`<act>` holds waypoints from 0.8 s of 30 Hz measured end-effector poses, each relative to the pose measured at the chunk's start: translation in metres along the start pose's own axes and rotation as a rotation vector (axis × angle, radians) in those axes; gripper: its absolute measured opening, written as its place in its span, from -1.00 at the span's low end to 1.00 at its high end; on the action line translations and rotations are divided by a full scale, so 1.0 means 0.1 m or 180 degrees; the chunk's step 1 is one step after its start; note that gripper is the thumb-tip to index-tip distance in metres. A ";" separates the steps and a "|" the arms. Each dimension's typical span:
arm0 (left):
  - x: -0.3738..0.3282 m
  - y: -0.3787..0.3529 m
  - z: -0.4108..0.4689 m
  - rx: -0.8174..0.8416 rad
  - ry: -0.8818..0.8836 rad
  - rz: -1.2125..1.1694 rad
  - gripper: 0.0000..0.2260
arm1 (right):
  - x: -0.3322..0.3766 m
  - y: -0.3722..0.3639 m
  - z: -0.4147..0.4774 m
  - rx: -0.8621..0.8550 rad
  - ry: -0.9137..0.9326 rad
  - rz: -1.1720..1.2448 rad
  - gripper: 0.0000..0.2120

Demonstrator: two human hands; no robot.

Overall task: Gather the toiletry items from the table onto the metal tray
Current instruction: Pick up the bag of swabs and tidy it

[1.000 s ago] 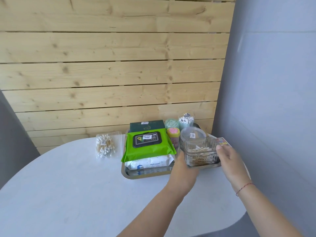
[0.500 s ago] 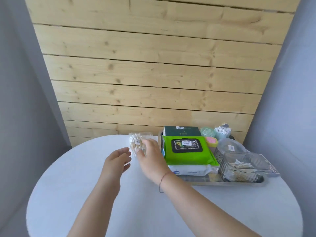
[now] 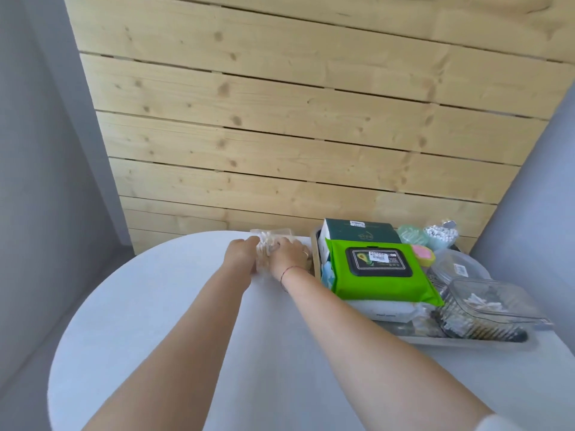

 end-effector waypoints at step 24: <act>-0.12 -0.15 -2.17 0.1124 -0.0456 -0.0922 -0.90 | -1.78 1.25 -1.86 0.0167 0.0711 0.2756 -0.53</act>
Point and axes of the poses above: each hand's wrist, its own z-axis towards the middle knuckle, its own y-axis out of the back of the hand, x = y × z, the point moved 5 cm from there along z, towards the middle knuckle, and after that the axes turned 13 degrees about -y, right-handed, at the moved point
